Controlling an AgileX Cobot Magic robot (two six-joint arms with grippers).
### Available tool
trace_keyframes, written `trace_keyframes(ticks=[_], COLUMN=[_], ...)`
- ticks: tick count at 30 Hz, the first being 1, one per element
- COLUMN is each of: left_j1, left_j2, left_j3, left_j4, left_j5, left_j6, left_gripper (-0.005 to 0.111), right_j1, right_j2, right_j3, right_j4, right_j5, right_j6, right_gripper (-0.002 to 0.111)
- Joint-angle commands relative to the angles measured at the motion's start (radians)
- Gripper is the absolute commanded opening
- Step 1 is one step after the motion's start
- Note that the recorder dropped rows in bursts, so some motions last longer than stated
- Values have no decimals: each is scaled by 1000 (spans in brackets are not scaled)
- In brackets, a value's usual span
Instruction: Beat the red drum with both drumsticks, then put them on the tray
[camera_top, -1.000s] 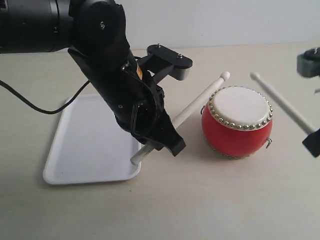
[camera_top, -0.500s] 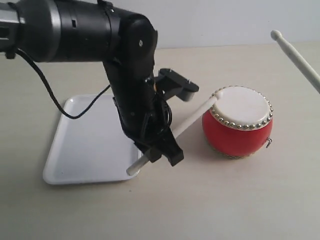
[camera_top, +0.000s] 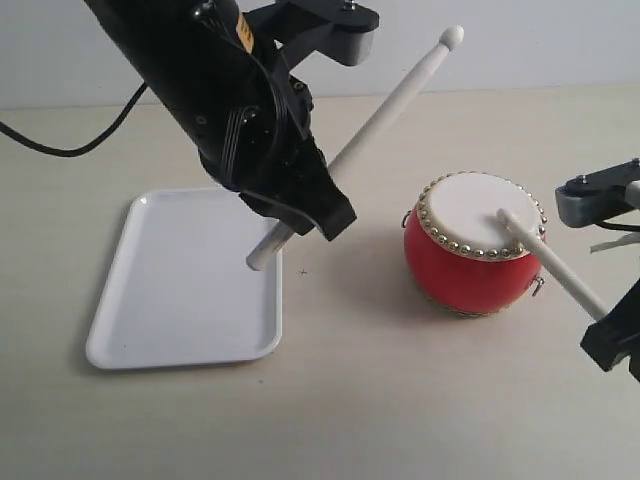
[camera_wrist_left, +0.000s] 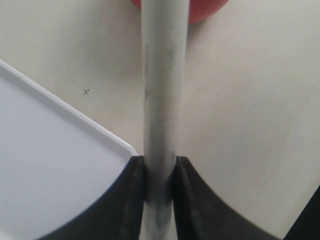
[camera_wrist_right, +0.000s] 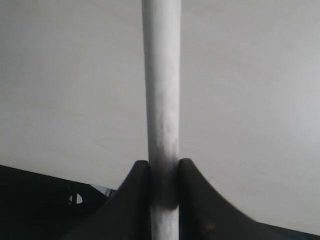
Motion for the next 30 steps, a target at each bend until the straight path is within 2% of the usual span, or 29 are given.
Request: trace_keyframes(ticks=[1, 8, 15, 23, 30], left_j1=[4, -25, -45, -27, -27], left_j2=[34, 233, 387, 146, -37], left_j3=[-4, -8, -66, -78, -58], left_j4=[-5, -31, -23, -36, -36], left_j5=[-2, 13, 135, 157, 124], left_j6=[15, 67, 71, 65, 65], left_gripper=[0, 0, 0, 0, 0], right_j1=[-6, -6, -6, -6, -6], right_j2=[-70, -306, -347, -205, -13], right_j3=[-76, -148, -147, -147, -106], right_j4=[-12, -26, -27, -15, 58], right_j5=[-2, -2, -2, -2, -2], right_j6=[-10, 14, 28, 14, -29], right_gripper=[0, 0, 0, 0, 0])
